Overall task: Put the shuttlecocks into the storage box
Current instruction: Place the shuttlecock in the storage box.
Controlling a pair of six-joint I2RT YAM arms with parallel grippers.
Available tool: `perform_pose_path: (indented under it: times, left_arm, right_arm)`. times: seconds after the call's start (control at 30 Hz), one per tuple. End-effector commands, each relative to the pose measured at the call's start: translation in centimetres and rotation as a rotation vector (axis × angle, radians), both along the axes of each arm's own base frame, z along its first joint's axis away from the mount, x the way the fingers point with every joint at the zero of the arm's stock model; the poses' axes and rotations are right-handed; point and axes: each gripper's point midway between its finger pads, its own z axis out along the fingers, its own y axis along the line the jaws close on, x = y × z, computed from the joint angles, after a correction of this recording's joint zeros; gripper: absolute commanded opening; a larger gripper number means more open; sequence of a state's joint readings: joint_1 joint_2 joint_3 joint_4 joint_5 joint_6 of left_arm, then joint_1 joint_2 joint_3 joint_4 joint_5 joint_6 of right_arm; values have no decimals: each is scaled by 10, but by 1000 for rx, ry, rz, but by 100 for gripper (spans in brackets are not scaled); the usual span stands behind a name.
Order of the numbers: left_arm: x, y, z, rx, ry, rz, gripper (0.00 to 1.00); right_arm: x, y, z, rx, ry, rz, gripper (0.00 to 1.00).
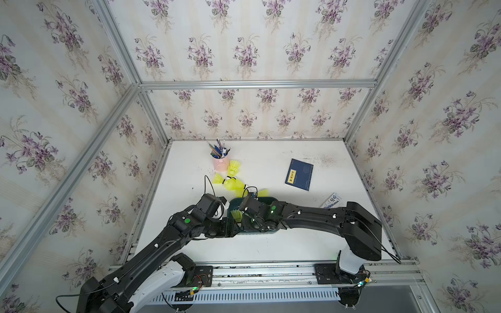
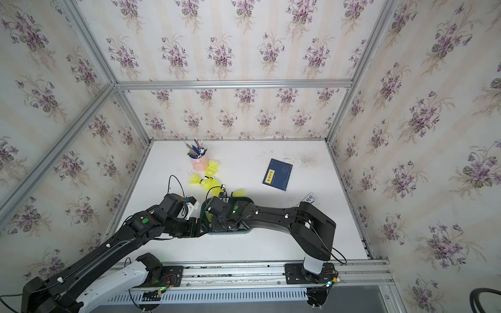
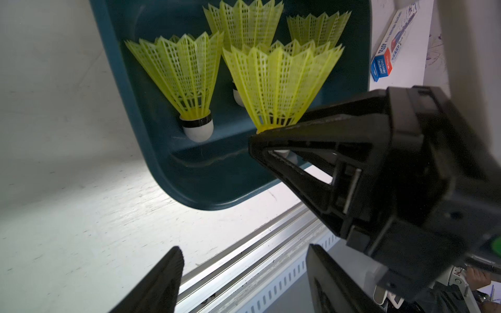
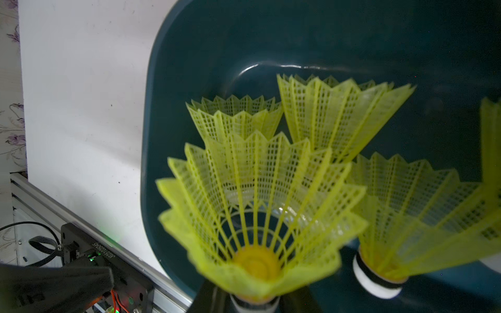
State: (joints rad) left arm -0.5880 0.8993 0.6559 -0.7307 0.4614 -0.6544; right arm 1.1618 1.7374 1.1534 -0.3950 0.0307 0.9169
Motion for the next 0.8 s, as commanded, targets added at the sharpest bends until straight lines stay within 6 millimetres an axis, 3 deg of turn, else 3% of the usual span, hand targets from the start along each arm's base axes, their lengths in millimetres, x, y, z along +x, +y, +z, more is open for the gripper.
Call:
perform_pose_path:
  times: [0.0, 0.53, 0.77]
  left_arm:
    - [7, -3, 4, -11, -27, 4, 75]
    - [8, -4, -1, -10, -22, 12, 75]
    - [7, 1, -3, 9, -25, 32, 74]
  right_arm:
    - [1, -1, -1, -10, 0, -7, 20]
    - [-1, 0, -11, -37, 20, 7, 24]
    - [-3, -3, -13, -54, 28, 8, 32]
